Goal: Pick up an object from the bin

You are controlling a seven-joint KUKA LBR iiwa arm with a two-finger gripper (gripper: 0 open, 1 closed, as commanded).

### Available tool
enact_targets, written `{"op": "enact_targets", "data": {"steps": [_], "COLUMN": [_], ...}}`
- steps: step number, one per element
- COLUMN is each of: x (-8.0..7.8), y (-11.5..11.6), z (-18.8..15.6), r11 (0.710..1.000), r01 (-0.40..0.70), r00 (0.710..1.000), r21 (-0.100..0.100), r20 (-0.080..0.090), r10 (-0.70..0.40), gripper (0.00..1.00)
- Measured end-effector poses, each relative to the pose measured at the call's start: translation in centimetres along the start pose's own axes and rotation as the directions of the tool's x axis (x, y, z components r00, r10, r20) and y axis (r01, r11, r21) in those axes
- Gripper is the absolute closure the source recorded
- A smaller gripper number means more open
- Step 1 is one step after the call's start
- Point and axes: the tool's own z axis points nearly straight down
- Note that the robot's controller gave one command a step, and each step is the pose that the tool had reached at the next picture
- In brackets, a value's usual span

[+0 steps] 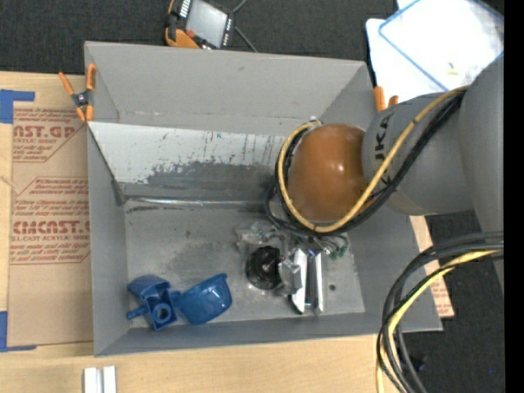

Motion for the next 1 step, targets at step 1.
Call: {"op": "enact_targets", "data": {"steps": [1], "x": [1.67], "y": [-0.12], "z": [-0.1], "r11": [0.93], "r01": [-0.368], "r00": [0.93], "r21": [-0.001], "r20": [0.0], "r10": [0.368], "gripper": [1.0]}}
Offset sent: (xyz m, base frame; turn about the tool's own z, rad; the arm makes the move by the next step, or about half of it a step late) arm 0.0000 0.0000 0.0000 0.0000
